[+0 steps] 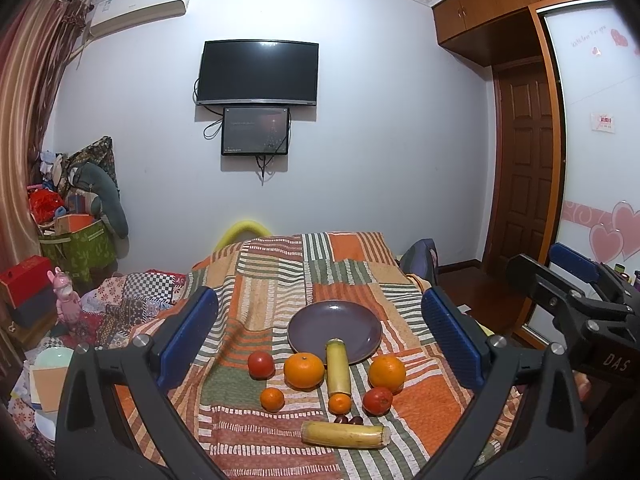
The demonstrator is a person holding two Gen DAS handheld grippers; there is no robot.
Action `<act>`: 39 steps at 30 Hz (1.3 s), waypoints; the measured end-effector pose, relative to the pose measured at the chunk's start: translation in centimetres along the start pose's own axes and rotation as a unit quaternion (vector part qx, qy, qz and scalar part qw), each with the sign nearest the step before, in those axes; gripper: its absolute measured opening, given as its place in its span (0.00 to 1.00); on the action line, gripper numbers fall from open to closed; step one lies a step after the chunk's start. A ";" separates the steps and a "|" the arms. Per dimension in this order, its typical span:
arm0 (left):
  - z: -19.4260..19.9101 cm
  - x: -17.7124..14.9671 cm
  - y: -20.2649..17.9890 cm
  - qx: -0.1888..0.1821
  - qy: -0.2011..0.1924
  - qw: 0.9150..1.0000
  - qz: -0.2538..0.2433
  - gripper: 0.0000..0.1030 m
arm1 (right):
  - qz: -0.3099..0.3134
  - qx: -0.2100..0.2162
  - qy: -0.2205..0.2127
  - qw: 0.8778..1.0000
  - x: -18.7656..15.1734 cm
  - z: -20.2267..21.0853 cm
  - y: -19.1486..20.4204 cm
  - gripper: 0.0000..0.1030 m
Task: Organize fruits
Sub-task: 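Grasp the large orange with the right tool while the left tool grasps a small tangerine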
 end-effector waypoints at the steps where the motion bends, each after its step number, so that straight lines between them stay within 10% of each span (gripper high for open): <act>1: 0.0 0.0 0.0 0.001 0.000 1.000 0.000 1.00 | 0.000 0.001 0.000 1.000 0.0 0.0 0.0 1.00; 20: -4.7 -1.9 2.4 0.016 0.051 0.999 0.005 0.99 | -0.008 0.017 0.059 0.998 -2.4 -3.8 -1.3 0.88; 39: -15.3 -8.5 9.2 0.041 0.217 0.975 0.011 0.61 | 0.021 0.048 0.222 0.974 -9.9 -11.4 -2.4 0.56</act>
Point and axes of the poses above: each gripper's, at about its wrist camera, not at the fingertips, and z roughly against the way its jaws point, y to its left, x to its top, the point moved 5 cm from there along -z, roughly the way its jaws point, and after that the axes turned 8 degrees about z, right-handed, at the moved point
